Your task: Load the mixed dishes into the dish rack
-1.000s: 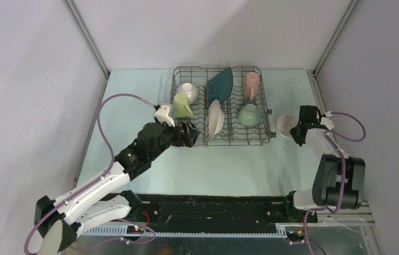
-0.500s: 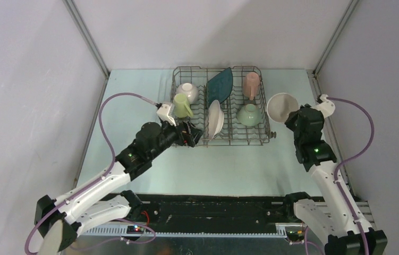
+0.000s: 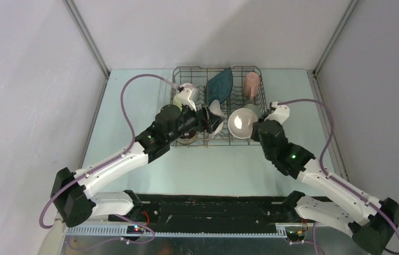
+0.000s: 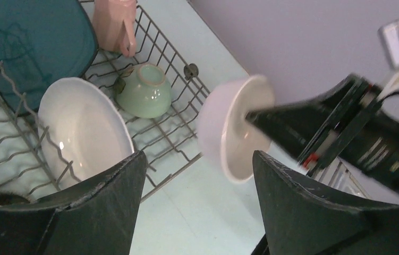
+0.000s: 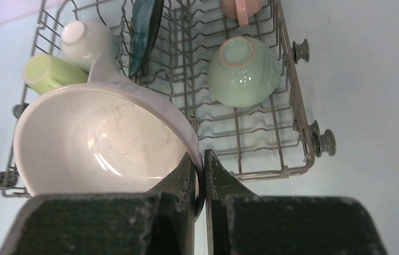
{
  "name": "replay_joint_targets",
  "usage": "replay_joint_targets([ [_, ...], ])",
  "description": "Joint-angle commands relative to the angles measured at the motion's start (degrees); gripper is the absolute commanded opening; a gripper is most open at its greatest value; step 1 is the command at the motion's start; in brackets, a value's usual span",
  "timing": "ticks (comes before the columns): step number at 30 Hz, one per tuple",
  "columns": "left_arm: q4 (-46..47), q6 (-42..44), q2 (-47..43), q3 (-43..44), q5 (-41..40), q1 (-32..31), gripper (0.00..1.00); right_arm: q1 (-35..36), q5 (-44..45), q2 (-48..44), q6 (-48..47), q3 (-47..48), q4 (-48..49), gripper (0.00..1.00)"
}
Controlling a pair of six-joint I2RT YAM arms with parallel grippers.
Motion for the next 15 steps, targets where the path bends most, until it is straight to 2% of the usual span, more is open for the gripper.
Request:
replay_joint_targets([
  [1,-0.8,0.3,2.1,4.7,-3.6,-1.7,0.79,6.8,19.2,3.7,4.4,4.8,-2.4,0.0],
  [4,-2.2,1.7,3.3,6.3,-5.0,-3.0,0.77,9.4,21.6,6.9,6.2,7.3,-4.5,0.0],
  [15,-7.5,3.4,6.4,8.7,-9.5,-4.6,0.67,13.3,21.2,7.8,4.7,7.6,-0.6,0.0],
])
